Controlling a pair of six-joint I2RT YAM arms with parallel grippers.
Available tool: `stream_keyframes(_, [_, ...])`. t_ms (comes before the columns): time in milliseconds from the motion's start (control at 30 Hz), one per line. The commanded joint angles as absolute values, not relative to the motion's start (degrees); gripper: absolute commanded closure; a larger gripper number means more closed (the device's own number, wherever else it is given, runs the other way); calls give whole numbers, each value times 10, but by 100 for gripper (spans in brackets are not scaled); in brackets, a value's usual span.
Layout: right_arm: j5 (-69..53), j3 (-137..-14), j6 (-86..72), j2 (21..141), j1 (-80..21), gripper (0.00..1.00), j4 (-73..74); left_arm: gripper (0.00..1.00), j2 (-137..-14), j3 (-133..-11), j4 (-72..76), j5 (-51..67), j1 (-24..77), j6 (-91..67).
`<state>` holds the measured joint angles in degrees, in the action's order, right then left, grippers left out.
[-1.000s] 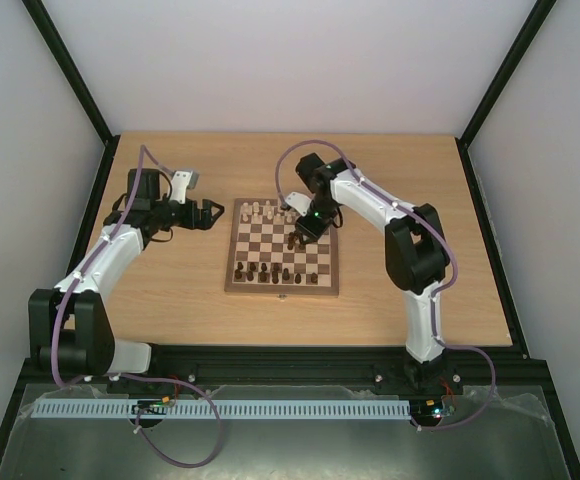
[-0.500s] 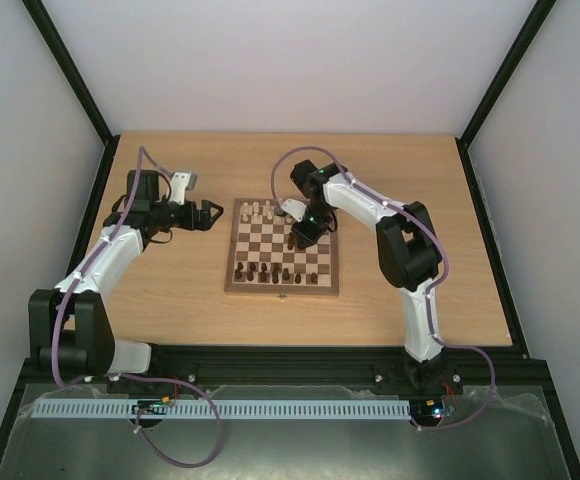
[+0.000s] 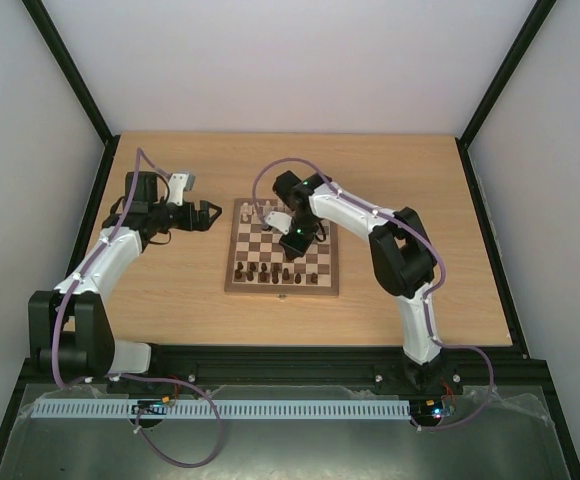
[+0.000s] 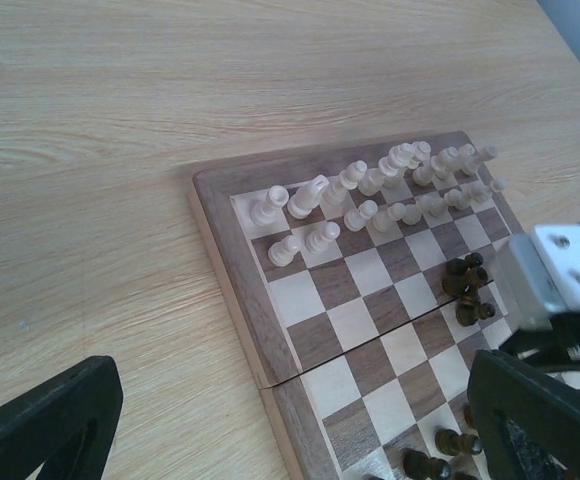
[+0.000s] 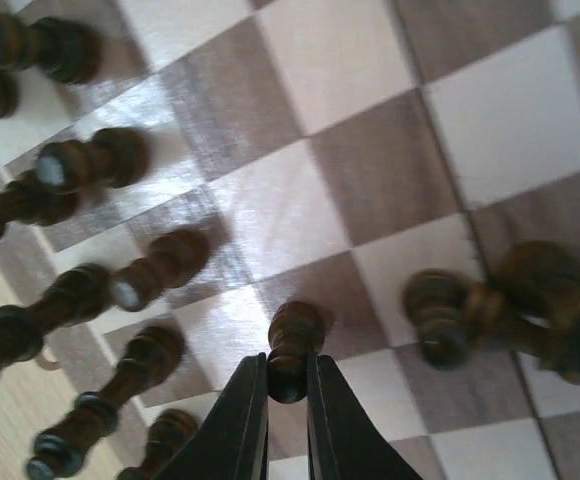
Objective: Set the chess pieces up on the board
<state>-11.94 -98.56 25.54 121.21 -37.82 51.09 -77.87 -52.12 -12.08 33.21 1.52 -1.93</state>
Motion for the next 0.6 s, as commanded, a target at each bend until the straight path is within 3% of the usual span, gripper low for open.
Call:
stream_keyframes(0, [-106,-963,276,1184,-405,98,532,3,-765,-509,-105,340,11,-25])
stream_keyframes(567, [-86,-962,294,1181,-415,97,552,3,-767,-504,-93,344,9,-31])
